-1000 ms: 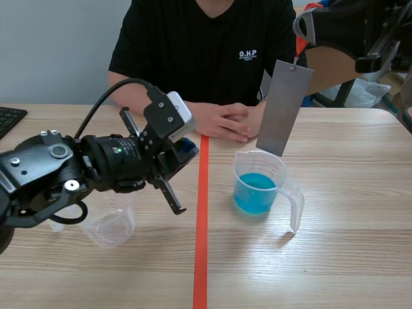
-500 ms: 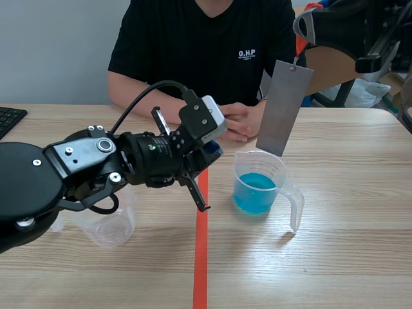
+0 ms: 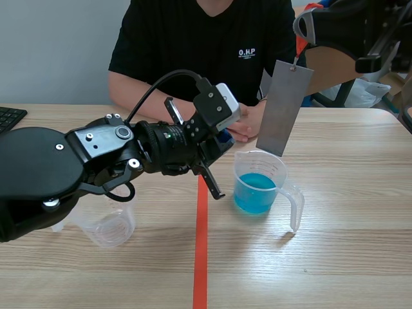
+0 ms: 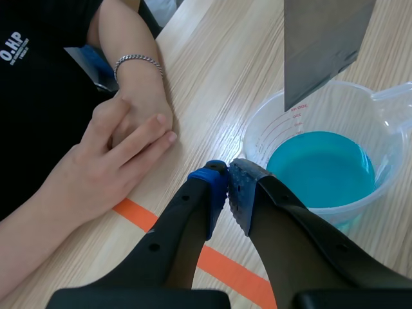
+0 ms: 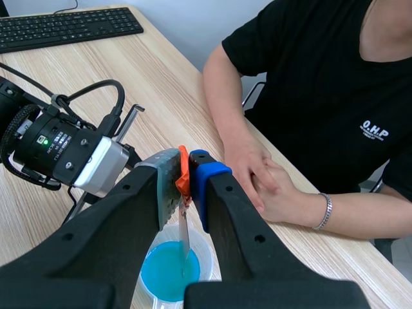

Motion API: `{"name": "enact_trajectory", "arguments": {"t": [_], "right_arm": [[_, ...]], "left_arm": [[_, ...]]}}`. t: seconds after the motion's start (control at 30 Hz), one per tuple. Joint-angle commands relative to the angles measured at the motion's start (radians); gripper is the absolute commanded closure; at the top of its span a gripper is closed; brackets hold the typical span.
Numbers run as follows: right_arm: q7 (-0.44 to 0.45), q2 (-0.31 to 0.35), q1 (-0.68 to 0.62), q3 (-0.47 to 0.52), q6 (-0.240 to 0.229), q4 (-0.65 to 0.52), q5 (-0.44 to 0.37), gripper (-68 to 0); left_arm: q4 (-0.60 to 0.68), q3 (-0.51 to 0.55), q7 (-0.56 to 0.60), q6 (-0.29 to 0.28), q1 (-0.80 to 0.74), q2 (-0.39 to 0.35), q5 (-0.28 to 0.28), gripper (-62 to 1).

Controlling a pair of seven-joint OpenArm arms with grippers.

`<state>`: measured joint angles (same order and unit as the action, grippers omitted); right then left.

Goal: Do the redox reaction experiment.
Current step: 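Raise the plate and point at it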

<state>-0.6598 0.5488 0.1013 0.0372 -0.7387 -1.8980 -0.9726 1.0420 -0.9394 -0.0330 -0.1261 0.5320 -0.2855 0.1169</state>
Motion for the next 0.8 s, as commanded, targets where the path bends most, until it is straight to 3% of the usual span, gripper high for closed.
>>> {"name": "enact_trajectory", "arguments": {"t": [0.0, 0.17, 0.77], "right_arm": [[0.015, 0.010, 0.010, 0.010, -0.007, -0.014, -0.008, -1.7], [0.015, 0.010, 0.010, 0.010, -0.007, -0.014, -0.008, -1.7], [0.015, 0.010, 0.010, 0.010, -0.007, -0.014, -0.008, -1.7]], "left_arm": [[0.016, 0.006, 0.014, 0.000, 0.017, 0.008, 0.010, -5.1], [0.016, -0.030, 0.013, -0.035, 0.028, 0.008, 0.026, -5.1], [0.016, -0.042, 0.009, -0.034, 0.032, 0.005, 0.048, -5.1]]}}
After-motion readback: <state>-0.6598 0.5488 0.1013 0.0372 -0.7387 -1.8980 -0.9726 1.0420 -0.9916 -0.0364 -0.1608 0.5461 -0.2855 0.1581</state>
